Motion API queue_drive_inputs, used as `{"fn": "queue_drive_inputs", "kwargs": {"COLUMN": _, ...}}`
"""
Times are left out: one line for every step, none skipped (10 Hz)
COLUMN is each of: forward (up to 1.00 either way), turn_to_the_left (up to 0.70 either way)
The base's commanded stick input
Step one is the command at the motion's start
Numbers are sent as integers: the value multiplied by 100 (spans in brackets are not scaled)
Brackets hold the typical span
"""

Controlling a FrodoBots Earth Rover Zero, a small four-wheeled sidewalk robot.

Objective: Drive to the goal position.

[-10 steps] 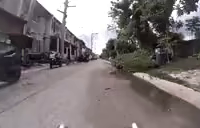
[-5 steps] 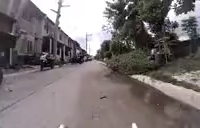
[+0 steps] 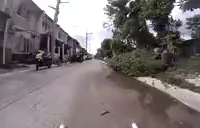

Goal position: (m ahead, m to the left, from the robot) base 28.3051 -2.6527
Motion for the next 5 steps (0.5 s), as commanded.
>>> {"fn": "queue_drive_inputs", "kwargs": {"forward": 100, "turn_to_the_left": 1}}
{"fn": "queue_drive_inputs", "kwargs": {"forward": 100, "turn_to_the_left": 1}}
{"fn": "queue_drive_inputs", "kwargs": {"forward": 100, "turn_to_the_left": 1}}
{"fn": "queue_drive_inputs", "kwargs": {"forward": 100, "turn_to_the_left": 1}}
{"fn": "queue_drive_inputs", "kwargs": {"forward": 100, "turn_to_the_left": 1}}
